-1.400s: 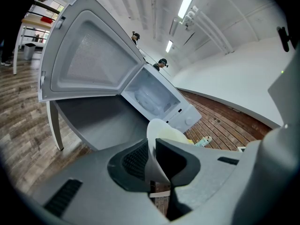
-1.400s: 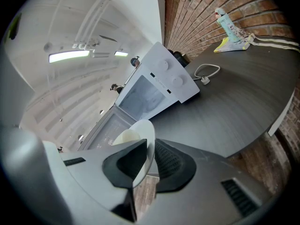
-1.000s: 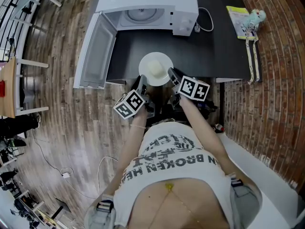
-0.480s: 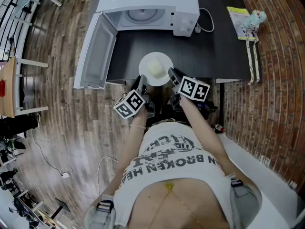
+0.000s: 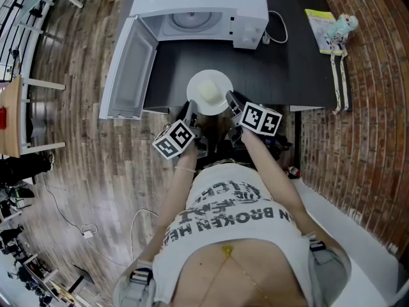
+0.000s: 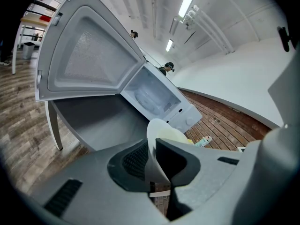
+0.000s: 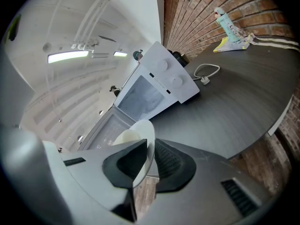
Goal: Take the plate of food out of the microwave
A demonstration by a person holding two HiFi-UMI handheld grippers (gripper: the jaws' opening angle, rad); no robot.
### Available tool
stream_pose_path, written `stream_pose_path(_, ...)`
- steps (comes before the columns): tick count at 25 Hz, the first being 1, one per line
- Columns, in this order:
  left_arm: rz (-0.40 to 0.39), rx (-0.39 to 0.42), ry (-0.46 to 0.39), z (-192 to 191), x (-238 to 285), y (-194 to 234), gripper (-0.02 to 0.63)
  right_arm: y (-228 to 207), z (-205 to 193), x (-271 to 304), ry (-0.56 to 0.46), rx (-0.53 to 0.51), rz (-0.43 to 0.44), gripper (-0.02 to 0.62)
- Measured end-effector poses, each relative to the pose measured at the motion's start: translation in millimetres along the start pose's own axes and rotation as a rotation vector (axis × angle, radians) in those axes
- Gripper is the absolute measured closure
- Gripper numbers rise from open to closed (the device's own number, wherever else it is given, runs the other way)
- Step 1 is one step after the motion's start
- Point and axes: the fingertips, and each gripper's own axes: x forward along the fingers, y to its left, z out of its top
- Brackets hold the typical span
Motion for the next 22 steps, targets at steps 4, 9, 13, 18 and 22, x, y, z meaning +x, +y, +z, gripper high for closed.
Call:
stream_pose_path(4, -0.015, -0.004, -0.004, 0.4, 1.3, -3.2, 0.554, -1.9, -1.0, 0.7, 0.001, 0.009, -0.001, 0.545)
stream_pose_path(9, -0.008, -0.002, 0.001, 0.5, 2.0, -2.1, 0.554, -2.0, 0.3, 0.7, 0.000, 0.011, -0.003, 0.545)
stream_pose_path(13, 0.000, 0.004, 0.002, -0.7, 1.4, 1.3, 0.554, -1.3, -0.2, 0.6, 0.001, 0.009, -0.001, 0.545)
stream_pose_path(18, -0.014, -0.004, -0.001, -0.6, 1.9, -0.9, 0.552, -1.4, -0.6, 0.9, 0.002, 0.008, -0.001, 0.545)
stream_pose_path(22, -0.011, -0.009, -0.002, -1.6, 1.2, 1.1, 0.554, -0.3, -1.0, 1.2, 0.004, 0.004, 0.002, 0.545)
